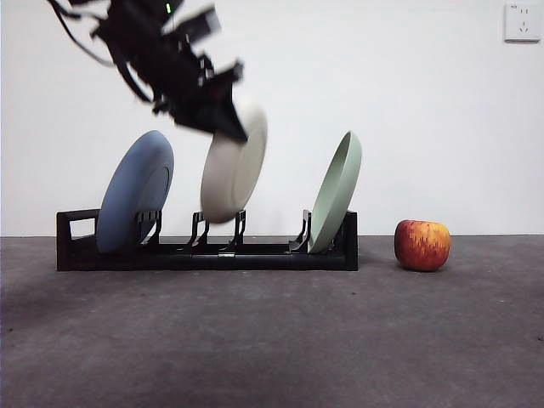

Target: Take the yellow plate from the plate rack,put the plate on the table,take the apple from the table,put the apple in the plate

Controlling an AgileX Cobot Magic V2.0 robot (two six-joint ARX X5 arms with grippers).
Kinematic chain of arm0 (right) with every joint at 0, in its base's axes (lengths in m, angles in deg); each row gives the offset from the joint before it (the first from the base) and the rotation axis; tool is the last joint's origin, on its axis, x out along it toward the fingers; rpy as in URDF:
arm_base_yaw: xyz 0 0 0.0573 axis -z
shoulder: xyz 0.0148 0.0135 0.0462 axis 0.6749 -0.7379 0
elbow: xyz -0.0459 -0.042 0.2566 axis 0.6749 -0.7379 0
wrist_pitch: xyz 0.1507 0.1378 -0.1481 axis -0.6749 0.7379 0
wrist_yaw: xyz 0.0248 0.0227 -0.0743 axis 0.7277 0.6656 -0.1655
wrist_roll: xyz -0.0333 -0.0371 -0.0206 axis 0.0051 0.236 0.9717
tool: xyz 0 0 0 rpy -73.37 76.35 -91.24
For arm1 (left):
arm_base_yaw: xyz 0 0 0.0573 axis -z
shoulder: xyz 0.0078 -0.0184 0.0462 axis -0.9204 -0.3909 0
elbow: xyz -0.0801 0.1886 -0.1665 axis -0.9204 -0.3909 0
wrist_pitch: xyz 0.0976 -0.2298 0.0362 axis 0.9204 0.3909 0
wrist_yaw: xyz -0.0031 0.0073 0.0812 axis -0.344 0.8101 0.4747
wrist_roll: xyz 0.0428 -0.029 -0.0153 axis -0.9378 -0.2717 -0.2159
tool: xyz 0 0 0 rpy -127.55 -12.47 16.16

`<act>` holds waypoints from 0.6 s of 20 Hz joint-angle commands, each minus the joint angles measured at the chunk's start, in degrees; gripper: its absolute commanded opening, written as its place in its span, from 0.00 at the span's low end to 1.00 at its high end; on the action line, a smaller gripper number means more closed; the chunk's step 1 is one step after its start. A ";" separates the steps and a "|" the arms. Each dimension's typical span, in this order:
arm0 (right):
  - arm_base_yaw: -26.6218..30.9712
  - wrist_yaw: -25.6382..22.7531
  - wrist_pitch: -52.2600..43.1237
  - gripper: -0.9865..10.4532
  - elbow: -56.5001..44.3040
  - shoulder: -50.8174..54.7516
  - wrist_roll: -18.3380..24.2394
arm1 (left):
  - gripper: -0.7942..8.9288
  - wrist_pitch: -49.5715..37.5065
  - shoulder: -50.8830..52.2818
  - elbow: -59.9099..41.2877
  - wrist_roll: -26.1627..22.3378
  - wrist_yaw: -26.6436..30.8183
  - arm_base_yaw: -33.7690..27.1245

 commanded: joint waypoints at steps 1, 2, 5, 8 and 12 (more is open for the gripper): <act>-0.13 0.15 -0.35 0.61 0.15 -0.04 0.37 | 0.07 0.35 3.91 0.22 1.33 -1.09 0.55; -0.13 0.15 -0.35 0.61 0.15 -0.04 0.37 | 0.07 1.01 5.88 0.22 1.70 -1.09 0.55; -0.13 0.15 -0.35 0.61 0.15 -0.04 0.37 | 0.07 5.42 12.44 0.22 1.51 -1.07 1.09; -0.13 0.17 -0.35 0.61 0.15 -0.04 0.37 | 0.07 13.81 19.37 0.22 -2.78 -0.61 2.82; -0.13 0.17 -0.35 0.61 0.15 -0.04 0.39 | 0.07 28.35 26.14 0.22 -11.08 10.08 9.92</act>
